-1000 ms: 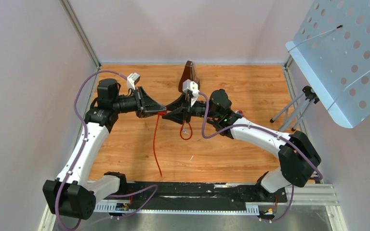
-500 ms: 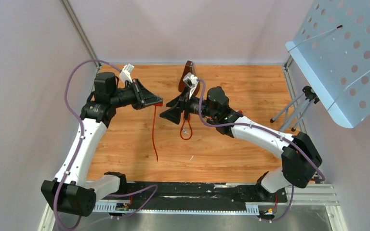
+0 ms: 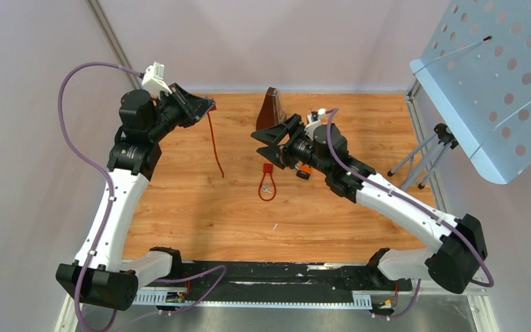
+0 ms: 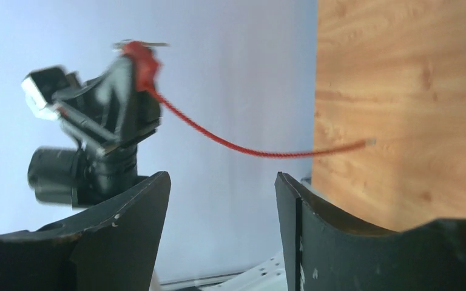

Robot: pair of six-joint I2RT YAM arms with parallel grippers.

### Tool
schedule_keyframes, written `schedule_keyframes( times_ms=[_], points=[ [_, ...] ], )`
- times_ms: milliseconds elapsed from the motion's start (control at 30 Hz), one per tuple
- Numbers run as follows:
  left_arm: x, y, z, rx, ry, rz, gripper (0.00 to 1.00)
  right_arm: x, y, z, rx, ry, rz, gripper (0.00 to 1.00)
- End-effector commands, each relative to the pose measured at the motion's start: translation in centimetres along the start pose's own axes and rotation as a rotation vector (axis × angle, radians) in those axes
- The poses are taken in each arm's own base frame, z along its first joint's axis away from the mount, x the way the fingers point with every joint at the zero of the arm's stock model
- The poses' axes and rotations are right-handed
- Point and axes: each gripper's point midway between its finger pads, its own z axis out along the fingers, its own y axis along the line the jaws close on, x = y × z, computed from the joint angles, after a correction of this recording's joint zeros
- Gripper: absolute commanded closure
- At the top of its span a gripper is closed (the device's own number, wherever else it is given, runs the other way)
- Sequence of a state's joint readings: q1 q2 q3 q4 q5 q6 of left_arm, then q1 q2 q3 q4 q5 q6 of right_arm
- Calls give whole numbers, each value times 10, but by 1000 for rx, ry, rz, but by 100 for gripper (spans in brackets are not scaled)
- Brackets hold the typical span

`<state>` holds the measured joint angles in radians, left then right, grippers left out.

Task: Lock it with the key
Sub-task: Pick up the lock from the center of the board.

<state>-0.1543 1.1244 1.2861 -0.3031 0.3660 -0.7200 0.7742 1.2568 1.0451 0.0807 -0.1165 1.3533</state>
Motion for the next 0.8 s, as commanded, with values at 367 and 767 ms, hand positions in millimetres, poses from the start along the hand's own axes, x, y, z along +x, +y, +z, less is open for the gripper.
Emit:
schedule_keyframes(
  times_ms=[367, 767],
  points=[
    [-80, -50, -24, 210, -435, 104, 100, 65, -55, 70, 302, 323, 826, 34],
    [-67, -53, -35, 251, -437, 209, 100, 65, -48, 81, 257, 372, 927, 47]
  ],
)
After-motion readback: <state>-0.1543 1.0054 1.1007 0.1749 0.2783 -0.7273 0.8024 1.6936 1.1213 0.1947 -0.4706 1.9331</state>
